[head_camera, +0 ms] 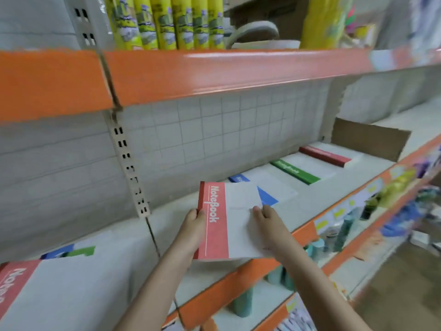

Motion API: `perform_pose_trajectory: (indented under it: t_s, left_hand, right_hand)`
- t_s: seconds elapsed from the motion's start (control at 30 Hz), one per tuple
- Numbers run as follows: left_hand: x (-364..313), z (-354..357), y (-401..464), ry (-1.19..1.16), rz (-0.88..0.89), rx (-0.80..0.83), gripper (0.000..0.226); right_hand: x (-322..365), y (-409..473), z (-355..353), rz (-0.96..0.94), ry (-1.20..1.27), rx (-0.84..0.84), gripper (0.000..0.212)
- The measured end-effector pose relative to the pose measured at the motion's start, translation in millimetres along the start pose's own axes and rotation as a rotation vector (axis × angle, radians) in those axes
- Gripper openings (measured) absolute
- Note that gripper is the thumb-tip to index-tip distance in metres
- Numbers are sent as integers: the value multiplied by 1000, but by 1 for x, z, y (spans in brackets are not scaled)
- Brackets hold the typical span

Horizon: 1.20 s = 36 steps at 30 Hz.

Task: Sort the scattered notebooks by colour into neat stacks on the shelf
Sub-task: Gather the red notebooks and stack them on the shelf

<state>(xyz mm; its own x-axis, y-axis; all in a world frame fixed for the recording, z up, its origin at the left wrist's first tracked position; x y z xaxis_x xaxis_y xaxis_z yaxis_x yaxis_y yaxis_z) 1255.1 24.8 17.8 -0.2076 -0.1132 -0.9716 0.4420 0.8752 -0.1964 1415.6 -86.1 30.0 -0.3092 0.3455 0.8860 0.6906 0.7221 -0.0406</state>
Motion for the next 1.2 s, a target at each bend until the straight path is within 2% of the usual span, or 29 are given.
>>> perform_pose_trajectory:
  t_s: [0.13,0.37,0.5,0.57,0.67,0.73,0.97,1.2]
  left_hand:
    - [-11,91,10,18,14,109,30]
    - [-14,245,-4,33,-20,355,31]
    - [-16,315,-21,53,-3,461,35]
    - [-18,347,-29,36,16,524,34]
    - [-13,392,-35,93,-4,600,40]
    - [-9,422,-37,113,-29,656,41]
    - [-15,533,-29,124,-23,779,43]
    - [-52,622,14,63,-22,763,35]
  right_hand:
    - [-45,10,-80,51,-47,-158,36]
    - [-129,3,-200,206,-70,-341,29]
    - [-169,-11,-252,289,-51,-392,22]
    - [-183,-18,-273,300,1,-427,27]
    - [-204,-28,-306,326,-25,-476,21]
    - [-221,-33,-329,362,-30,-517,23]
    - [-272,-16,-406,443,20,-616,26]
    - [-283,55,-483,418,-5,-616,24]
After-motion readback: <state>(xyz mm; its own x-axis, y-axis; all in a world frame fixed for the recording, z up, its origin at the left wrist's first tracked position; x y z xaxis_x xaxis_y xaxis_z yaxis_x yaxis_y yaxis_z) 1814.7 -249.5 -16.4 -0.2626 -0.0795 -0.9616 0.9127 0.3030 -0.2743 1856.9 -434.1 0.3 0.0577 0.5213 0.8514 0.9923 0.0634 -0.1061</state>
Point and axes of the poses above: each hand's wrist, its own y-axis towards the middle knuckle, its own z-axis out of the palm, x = y × z, the point moved 9 cm from there along y, towards the middle knuckle, and after that the axes turned 5 degrees about -y, right-handed, at the moved point
